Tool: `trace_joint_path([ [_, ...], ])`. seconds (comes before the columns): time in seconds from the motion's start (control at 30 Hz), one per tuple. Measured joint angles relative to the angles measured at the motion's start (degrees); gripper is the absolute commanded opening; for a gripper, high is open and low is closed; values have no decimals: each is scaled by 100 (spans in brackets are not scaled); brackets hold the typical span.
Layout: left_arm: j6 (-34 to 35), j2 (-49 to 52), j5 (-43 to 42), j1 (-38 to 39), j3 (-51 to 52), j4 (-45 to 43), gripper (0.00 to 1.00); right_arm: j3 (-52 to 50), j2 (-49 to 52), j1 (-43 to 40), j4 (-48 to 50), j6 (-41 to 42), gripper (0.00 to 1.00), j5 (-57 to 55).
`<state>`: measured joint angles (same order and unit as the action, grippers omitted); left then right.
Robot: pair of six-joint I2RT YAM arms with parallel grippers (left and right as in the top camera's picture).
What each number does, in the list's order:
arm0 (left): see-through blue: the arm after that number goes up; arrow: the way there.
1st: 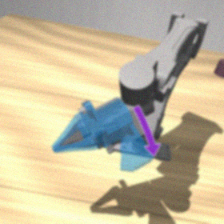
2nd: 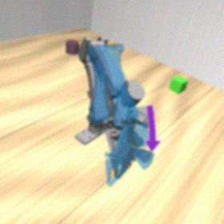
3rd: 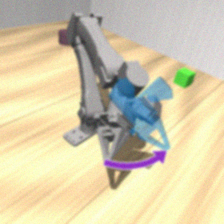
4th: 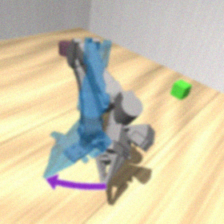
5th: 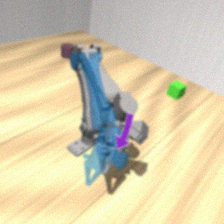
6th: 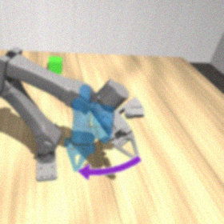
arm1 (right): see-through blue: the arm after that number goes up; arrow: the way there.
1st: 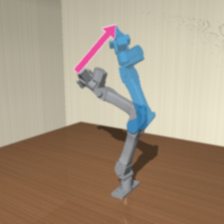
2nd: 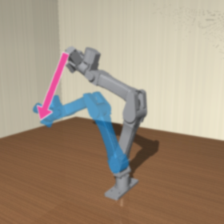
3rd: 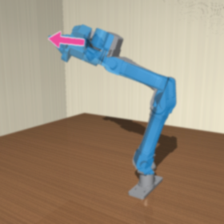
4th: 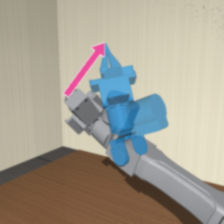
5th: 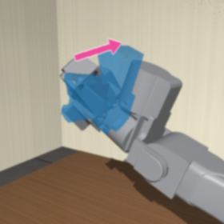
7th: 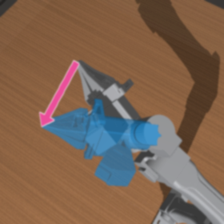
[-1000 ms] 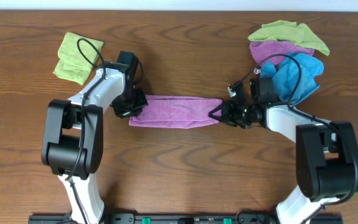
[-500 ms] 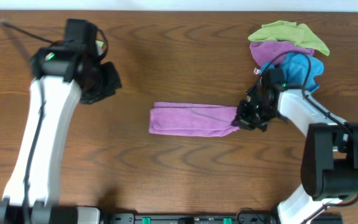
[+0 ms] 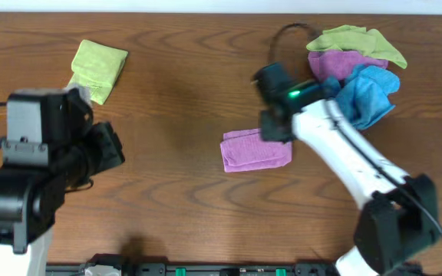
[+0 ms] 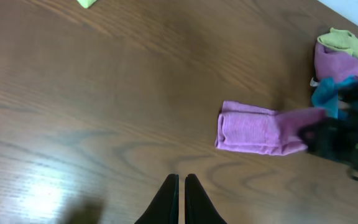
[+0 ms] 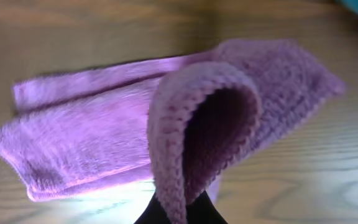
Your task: Fold the cloth
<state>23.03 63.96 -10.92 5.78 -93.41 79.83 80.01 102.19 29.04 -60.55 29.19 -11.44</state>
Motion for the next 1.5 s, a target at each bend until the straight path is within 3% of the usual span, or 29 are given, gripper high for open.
trace_joint_path([
  [0.27,-37,-37,0,0,0,352,6,-4,861,546,321,186,1,-68],
  [0.97,-59,-37,-2,0,0,398,7,28,868,1373,271,284,1,55],
  [1.17,-59,-37,-2,0,0,400,7,896,868,1512,-254,291,2,26],
  [1.5,-59,-37,0,0,0,417,7,673,1233,2114,267,313,1,297],
])
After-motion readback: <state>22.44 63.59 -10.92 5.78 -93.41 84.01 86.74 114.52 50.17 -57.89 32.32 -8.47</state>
